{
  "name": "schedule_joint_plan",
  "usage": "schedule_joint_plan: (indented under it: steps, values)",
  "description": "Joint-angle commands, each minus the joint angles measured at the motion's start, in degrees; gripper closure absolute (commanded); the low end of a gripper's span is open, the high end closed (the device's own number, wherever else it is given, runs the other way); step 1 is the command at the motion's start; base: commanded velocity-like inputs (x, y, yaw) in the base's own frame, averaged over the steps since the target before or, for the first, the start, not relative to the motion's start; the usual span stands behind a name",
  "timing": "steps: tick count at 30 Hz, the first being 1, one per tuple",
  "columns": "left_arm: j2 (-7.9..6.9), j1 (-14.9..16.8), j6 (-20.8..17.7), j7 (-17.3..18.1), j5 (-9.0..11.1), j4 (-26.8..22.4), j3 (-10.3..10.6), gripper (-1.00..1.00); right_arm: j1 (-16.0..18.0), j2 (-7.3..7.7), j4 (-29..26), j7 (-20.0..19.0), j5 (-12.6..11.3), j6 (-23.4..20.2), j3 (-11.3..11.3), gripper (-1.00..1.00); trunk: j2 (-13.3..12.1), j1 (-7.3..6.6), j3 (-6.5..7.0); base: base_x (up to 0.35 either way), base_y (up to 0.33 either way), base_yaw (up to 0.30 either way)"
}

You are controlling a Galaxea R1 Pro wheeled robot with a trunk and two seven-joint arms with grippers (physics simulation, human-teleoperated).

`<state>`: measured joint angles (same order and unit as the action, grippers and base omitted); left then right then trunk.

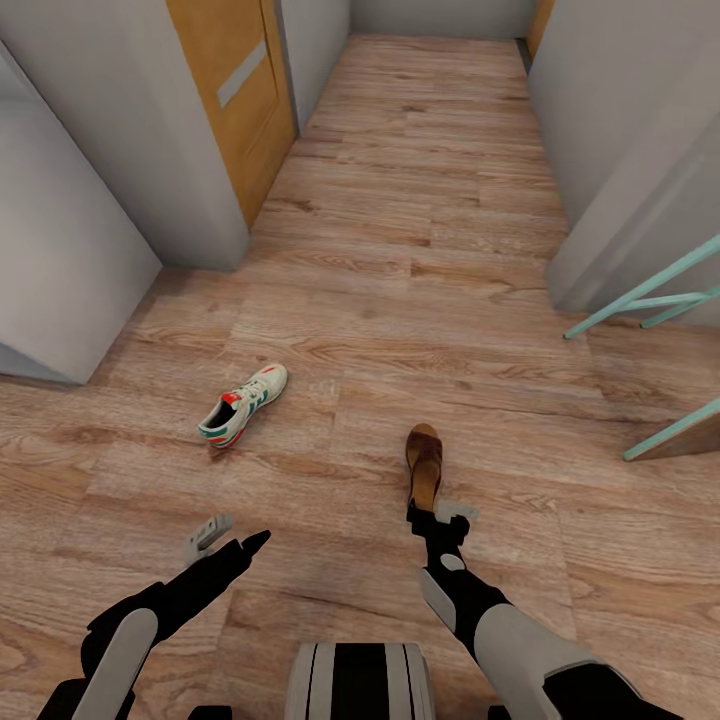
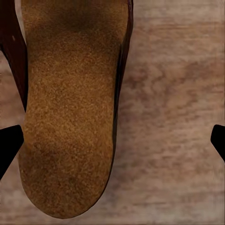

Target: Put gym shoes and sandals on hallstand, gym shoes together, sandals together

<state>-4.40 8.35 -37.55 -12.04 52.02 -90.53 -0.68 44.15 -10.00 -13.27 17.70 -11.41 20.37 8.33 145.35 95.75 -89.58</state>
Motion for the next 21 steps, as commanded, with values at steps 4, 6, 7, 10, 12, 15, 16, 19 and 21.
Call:
schedule_joint_plan:
  steps: [4, 6, 7, 10, 12, 15, 16, 19, 21]
  values:
    - [0.01, 0.0, 0.0, 0.0, 0.0, 0.0, 0.0, -1.00, 0.2, 0.00, -0.1, 0.0, 0.2, 0.0, 0.1, -1.00, 0.0, 0.00, 0.00, 0.000, 0.000, 0.000]
    - [0.01, 0.0, 0.0, 0.0, 0.0, 0.0, 0.0, -1.00, 0.2, 0.00, -0.1, 0.0, 0.3, -0.1, 0.1, -1.00, 0.0, 0.00, 0.00, 0.000, 0.000, 0.000]
    - [0.01, 0.0, -0.1, 0.0, 0.0, -0.1, 0.0, -1.00, 0.3, 0.00, -0.1, 0.0, 0.3, -0.1, 0.1, -1.00, 0.0, 0.00, 0.00, 0.000, 0.000, 0.000]
    - [0.01, 0.0, -0.1, 0.0, 0.0, -0.1, 0.0, -1.00, 0.3, 0.00, -0.1, -0.1, 0.3, -0.1, 0.1, -1.00, 0.0, 0.00, 0.00, 0.000, 0.000, 0.000]
    - [0.01, 0.0, -0.1, 0.0, 0.0, -0.1, 0.0, -1.00, 0.4, 0.00, -0.1, -0.1, 0.3, -0.1, 0.1, -1.00, 0.0, 0.00, 0.00, 0.000, 0.000, 0.000]
    - [0.01, 0.0, -0.1, 0.0, 0.1, -0.1, 0.0, -1.00, 0.7, 0.00, -0.1, -0.5, 0.4, -0.1, 0.2, -1.00, 0.0, 0.00, 0.00, 0.000, 0.000, 0.000]
    - [0.01, 0.0, -0.1, 0.0, 0.1, -0.1, 0.0, -1.00, 0.7, 0.00, -0.1, -0.8, 0.4, -0.1, 0.2, -1.00, 0.0, 0.00, 0.00, 0.000, 0.000, 0.000]
    - [0.01, 0.0, -0.1, 0.1, 0.1, -0.1, 0.0, -1.00, 1.0, 0.00, -0.1, -2.8, 0.4, -0.1, 0.2, -1.00, 0.0, 0.00, 0.00, 0.000, 0.000, 0.000]
    - [0.01, 0.0, -0.1, 0.1, 0.1, -0.1, 0.0, -1.00, 1.0, 0.00, -0.1, -3.2, 0.4, -0.3, 0.2, -1.00, 0.0, 0.00, 0.00, 0.000, 0.000, 0.000]
